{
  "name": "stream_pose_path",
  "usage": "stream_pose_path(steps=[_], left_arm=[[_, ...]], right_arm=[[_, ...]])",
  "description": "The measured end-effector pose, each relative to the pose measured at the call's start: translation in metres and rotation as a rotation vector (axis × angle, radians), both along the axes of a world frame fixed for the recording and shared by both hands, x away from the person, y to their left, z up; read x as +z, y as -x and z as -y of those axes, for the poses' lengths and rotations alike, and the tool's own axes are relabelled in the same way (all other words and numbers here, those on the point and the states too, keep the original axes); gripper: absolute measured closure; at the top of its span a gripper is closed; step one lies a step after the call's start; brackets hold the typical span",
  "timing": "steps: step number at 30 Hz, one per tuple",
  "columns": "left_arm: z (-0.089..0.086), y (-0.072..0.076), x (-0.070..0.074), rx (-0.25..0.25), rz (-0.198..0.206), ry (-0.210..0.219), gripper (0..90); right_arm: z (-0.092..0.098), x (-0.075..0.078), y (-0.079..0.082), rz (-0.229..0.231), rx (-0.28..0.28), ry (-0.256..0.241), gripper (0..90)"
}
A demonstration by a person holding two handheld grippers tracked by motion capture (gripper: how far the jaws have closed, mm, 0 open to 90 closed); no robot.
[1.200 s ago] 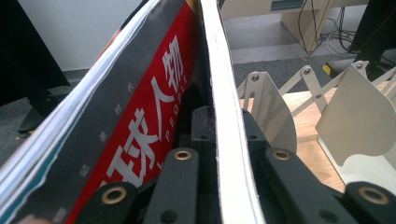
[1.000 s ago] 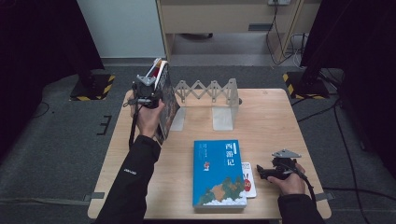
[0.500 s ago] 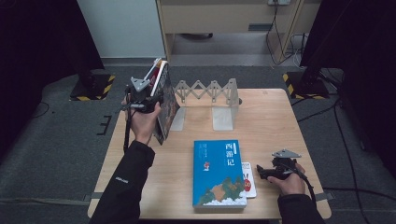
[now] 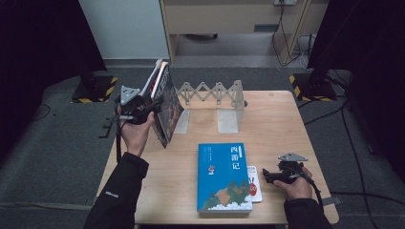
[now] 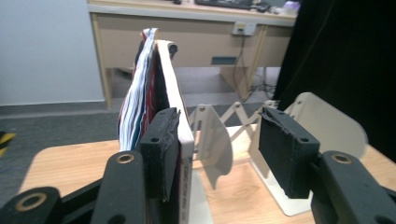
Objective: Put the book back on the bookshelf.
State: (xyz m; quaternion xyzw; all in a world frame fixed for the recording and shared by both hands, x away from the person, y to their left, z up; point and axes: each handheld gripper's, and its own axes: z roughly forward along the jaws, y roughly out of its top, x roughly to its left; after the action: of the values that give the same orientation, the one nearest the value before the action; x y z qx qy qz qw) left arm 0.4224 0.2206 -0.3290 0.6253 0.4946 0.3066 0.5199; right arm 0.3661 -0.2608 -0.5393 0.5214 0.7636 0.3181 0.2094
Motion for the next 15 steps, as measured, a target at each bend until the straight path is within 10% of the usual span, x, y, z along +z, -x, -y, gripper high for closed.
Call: stream_pose_path(steps=[15], left_arm=[[-0.021, 0.040, -0.023, -0.109, 0.006, 0.093, 41.7]], right_arm=[[0.000, 0.000, 0.000, 0.000, 0.000, 0.000, 1.4]])
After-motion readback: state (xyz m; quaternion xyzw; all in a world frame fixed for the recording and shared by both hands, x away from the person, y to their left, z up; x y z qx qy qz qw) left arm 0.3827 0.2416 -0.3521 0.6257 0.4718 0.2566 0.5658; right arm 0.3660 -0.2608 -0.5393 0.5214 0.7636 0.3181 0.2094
